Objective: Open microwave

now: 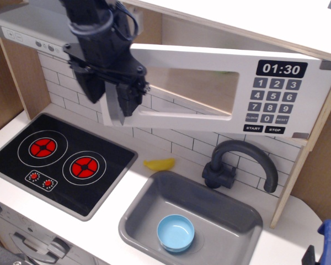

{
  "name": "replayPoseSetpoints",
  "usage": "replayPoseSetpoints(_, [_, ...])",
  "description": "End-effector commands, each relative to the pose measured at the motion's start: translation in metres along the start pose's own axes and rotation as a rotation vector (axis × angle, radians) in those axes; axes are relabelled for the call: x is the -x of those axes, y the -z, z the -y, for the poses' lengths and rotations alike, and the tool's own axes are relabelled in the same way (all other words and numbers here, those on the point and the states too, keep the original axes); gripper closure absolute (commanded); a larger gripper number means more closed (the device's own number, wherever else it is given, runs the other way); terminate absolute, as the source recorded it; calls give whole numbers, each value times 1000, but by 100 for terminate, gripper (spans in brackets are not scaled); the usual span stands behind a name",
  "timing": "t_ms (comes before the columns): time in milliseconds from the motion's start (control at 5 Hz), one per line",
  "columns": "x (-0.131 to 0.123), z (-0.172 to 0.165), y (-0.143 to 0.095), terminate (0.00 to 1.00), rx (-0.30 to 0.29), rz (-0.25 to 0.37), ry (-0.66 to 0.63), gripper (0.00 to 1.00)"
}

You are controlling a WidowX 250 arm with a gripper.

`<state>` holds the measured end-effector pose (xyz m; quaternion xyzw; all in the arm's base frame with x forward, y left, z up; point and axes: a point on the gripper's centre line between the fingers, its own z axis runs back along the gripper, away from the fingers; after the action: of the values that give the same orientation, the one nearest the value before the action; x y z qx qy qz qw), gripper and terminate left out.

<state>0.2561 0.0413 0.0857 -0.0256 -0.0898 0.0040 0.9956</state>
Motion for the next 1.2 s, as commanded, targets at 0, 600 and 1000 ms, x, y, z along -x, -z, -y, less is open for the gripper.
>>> replayPoseSetpoints(0, [10, -73, -20, 0, -33, -188, -227, 0])
replayPoseSetpoints(600, [-21, -108, -13, 0, -50, -47, -388, 0])
replayPoseSetpoints(1000, [-67, -73, 14, 0, -135, 72, -389, 0])
